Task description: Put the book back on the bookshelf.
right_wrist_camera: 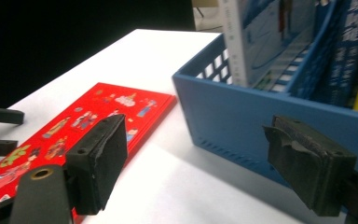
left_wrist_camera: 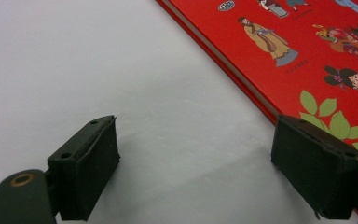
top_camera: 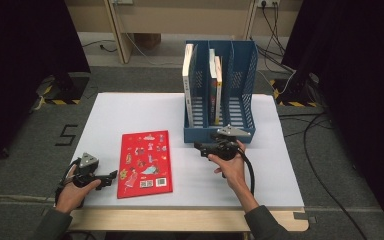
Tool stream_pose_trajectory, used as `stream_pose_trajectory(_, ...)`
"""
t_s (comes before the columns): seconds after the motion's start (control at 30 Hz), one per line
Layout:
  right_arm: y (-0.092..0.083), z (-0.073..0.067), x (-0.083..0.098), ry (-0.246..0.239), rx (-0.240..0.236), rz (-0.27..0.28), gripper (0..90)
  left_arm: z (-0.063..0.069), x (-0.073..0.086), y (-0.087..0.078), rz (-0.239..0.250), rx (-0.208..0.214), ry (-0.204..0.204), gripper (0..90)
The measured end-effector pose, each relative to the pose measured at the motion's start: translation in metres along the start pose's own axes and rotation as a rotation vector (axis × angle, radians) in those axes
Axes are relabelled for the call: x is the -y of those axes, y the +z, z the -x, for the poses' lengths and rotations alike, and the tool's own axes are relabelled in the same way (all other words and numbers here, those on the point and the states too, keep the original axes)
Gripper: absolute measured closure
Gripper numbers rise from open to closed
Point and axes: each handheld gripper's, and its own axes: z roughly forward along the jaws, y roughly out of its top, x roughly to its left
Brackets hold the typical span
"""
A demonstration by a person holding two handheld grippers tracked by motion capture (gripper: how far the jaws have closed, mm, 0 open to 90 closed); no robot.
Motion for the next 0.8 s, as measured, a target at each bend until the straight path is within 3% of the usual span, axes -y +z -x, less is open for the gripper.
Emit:
stream_pose_trajectory(0.43,0.016,-0.012,0.009,-0.009,-0.024,-0.051,20.2,0.000,0.000,0.000,0.000,0.000,0.000,13.9)
stream_pose_trajectory(0.8,0.032,-0.020,0.014,0.014,-0.059,-0.084,22.2,0.000,0.000,0.000,-0.001,-0.001,0.000,13.9)
